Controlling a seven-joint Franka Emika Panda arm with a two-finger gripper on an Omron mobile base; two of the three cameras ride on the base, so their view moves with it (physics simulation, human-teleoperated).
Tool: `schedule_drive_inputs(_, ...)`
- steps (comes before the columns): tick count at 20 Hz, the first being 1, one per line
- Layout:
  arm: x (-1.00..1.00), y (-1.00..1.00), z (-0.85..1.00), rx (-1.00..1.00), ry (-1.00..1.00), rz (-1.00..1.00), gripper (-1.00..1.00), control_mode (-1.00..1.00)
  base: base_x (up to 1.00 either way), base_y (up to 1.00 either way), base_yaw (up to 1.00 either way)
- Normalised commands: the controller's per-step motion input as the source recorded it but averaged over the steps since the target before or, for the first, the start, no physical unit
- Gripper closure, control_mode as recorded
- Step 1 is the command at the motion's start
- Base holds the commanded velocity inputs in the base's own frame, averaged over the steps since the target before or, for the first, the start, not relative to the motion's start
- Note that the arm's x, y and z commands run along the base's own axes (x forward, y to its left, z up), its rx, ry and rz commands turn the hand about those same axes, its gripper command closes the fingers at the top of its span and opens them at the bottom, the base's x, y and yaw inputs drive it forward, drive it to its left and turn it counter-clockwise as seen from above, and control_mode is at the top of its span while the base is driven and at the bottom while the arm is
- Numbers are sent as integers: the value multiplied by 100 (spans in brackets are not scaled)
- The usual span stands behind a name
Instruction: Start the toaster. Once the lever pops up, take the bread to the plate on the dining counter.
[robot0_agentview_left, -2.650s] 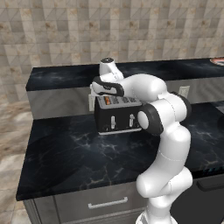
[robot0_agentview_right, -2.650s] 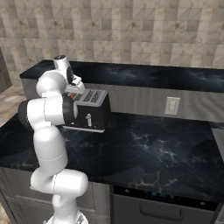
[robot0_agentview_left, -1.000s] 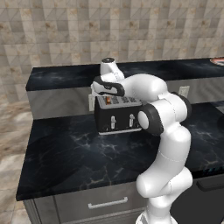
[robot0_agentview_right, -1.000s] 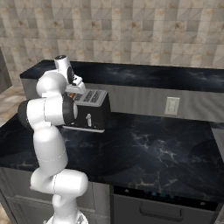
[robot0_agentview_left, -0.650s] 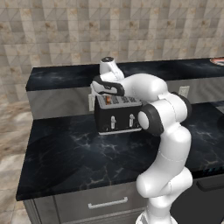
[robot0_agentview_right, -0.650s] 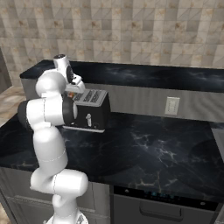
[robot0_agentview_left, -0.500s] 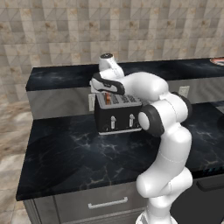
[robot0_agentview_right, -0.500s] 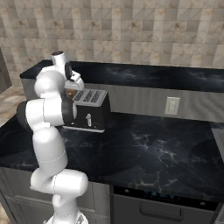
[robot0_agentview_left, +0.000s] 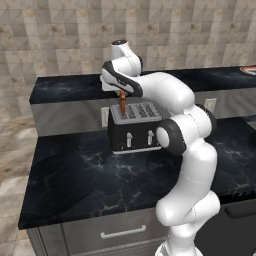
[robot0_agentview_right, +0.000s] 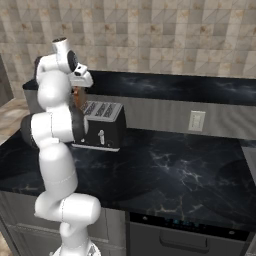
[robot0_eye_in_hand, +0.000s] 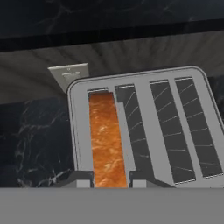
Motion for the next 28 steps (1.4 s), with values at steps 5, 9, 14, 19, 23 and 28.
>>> schedule_drive_inputs(5, -3, 1, 100, -5, 4, 0, 100, -100, 0, 0, 0)
schedule_drive_inputs(9, -26, 0, 85, -4, 0, 0, 100, -100, 0, 0, 0)
schedule_drive_inputs(14, -57, 1, 12, -1, -1, 0, 100, -100, 0, 0, 0)
schedule_drive_inputs(19, -83, -9, -11, 0, -15, 0, 100, -100, 0, 0, 0)
schedule_drive_inputs(23, -95, -25, -9, 0, -22, 0, 100, -100, 0, 0, 0)
schedule_drive_inputs(28, -92, -23, -26, 0, -16, 0, 100, -100, 0, 0, 0)
